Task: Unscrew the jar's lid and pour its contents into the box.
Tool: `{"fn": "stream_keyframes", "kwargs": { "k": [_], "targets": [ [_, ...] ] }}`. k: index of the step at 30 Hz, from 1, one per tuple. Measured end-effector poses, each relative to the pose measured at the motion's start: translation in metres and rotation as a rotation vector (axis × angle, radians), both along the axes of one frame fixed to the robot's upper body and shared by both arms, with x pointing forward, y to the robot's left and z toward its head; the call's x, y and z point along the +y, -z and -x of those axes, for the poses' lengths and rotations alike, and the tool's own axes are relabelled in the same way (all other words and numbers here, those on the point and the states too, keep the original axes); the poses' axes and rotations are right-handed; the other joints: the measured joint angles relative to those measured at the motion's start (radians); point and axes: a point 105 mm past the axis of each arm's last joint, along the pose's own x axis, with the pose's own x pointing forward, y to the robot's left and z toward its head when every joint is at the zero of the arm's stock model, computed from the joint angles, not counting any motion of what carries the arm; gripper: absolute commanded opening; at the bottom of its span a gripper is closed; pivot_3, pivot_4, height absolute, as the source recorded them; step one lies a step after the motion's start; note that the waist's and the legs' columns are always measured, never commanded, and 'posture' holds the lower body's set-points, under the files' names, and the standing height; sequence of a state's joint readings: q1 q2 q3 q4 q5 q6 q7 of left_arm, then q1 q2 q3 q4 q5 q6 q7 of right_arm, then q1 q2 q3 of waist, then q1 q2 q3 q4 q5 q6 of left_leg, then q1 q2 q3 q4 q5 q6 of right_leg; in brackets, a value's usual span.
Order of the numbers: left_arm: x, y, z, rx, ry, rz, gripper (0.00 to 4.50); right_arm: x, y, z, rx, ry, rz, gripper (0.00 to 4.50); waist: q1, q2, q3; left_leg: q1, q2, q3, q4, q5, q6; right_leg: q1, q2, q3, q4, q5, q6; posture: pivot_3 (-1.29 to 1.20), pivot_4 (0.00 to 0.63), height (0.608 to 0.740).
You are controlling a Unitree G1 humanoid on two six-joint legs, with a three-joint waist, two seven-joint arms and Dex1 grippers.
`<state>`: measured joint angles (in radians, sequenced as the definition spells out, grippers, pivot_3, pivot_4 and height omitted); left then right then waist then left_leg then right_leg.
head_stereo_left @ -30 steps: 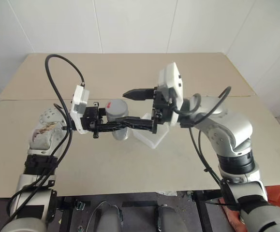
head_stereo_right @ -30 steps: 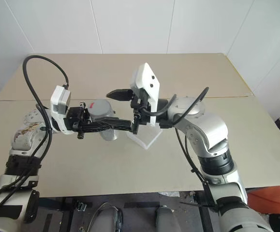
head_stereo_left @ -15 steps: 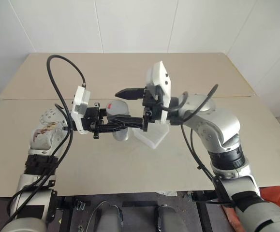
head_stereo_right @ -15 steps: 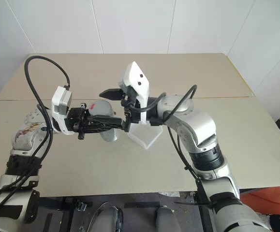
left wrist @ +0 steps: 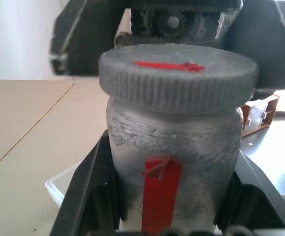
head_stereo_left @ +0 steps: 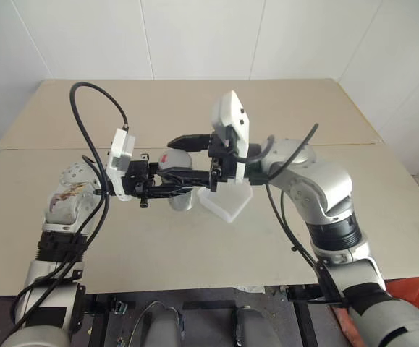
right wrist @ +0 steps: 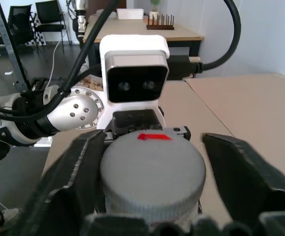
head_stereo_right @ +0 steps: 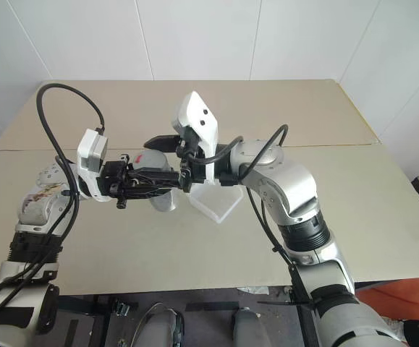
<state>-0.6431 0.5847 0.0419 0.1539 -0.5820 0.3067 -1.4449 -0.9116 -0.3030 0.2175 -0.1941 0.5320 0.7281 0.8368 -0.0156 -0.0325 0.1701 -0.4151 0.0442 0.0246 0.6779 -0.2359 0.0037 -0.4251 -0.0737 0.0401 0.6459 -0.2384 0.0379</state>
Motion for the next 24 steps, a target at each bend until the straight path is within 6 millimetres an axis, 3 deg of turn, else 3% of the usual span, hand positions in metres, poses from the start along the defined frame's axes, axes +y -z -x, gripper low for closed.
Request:
{"fn": "stream_keyframes", "kwargs": {
  "k": [13,18,21,24],
  "targets": [
    [-0.003,0.004,0.004,-0.010,0.022,-0.018,1.93,-0.005,-0.003,0.001,0.069,-0.025,-0.006,2.75,0.000,0.000,0.000,0.000,0.000,0.000,0.000,0.000,0.000,0.000,0.000,0.000,0.000,0.000,0.000,0.00,0.150,0.740],
    [-0.003,0.017,0.005,0.023,0.030,-0.052,1.93,-0.032,-0.040,-0.005,0.034,0.033,-0.095,2.75,0.001,0.000,0.000,0.000,0.000,0.000,0.000,0.000,0.000,0.000,0.000,0.000,0.000,0.000,0.000,0.00,0.150,0.740],
    [-0.003,0.017,0.005,0.017,0.030,-0.052,1.93,-0.041,-0.036,-0.010,0.060,0.078,-0.103,2.75,0.001,0.000,0.000,0.000,0.000,0.000,0.000,0.000,0.000,0.000,0.000,0.000,-0.001,0.000,0.000,0.00,0.150,0.740],
    [-0.002,0.016,0.004,0.010,0.016,-0.046,1.93,-0.063,-0.023,-0.025,0.051,0.233,-0.088,2.75,0.004,0.000,0.000,0.000,0.000,0.000,0.000,0.000,0.000,0.000,-0.001,0.000,-0.002,0.000,0.000,0.00,0.150,0.740]
  ]
}}
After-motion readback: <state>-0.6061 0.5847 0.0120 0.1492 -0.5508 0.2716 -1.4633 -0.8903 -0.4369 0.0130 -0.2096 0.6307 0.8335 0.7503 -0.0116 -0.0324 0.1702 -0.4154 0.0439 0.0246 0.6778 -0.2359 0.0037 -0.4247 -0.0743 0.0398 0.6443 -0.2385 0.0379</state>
